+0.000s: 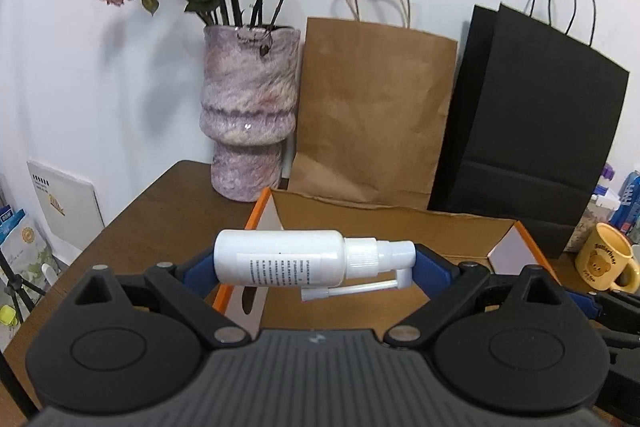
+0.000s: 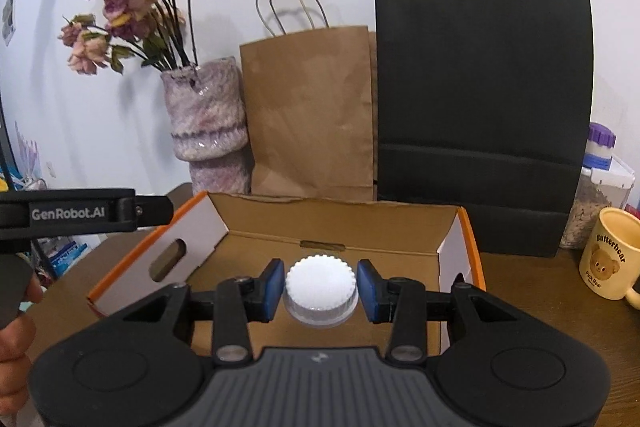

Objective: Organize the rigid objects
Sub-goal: 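Carry the spray bottle and white cap over the red box with both grippers, then open both grippers to drop the spray bottle and cap into the box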

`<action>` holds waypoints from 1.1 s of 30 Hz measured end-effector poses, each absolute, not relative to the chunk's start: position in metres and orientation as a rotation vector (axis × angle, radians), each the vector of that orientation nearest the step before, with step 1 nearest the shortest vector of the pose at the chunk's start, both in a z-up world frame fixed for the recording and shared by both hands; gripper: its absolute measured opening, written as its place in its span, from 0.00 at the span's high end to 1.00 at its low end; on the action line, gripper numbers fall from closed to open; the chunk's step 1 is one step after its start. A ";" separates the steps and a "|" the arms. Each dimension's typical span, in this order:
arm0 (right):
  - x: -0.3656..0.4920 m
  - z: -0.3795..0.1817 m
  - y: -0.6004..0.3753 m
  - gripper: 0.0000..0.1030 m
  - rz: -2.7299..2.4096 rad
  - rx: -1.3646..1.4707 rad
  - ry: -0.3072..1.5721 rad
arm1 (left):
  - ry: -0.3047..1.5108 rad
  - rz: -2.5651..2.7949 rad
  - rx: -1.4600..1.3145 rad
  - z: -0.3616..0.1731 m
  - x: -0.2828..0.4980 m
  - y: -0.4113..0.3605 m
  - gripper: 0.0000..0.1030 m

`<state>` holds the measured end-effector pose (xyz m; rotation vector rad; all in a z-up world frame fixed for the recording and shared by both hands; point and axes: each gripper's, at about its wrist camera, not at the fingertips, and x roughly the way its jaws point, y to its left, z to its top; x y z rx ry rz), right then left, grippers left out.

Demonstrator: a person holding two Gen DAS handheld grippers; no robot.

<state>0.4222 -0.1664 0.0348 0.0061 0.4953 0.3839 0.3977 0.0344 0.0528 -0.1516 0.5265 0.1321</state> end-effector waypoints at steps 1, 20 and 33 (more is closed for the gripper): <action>0.424 0.032 -0.166 0.62 0.383 0.003 0.500 | 0.533 0.136 -0.155 0.050 0.399 0.035 0.05; 0.437 0.008 -0.177 0.49 0.336 0.029 0.521 | 0.585 0.137 -0.128 0.031 0.409 0.035 0.00; 0.436 0.009 -0.178 0.00 0.283 -0.005 0.498 | 0.588 0.148 -0.140 0.034 0.407 0.036 0.00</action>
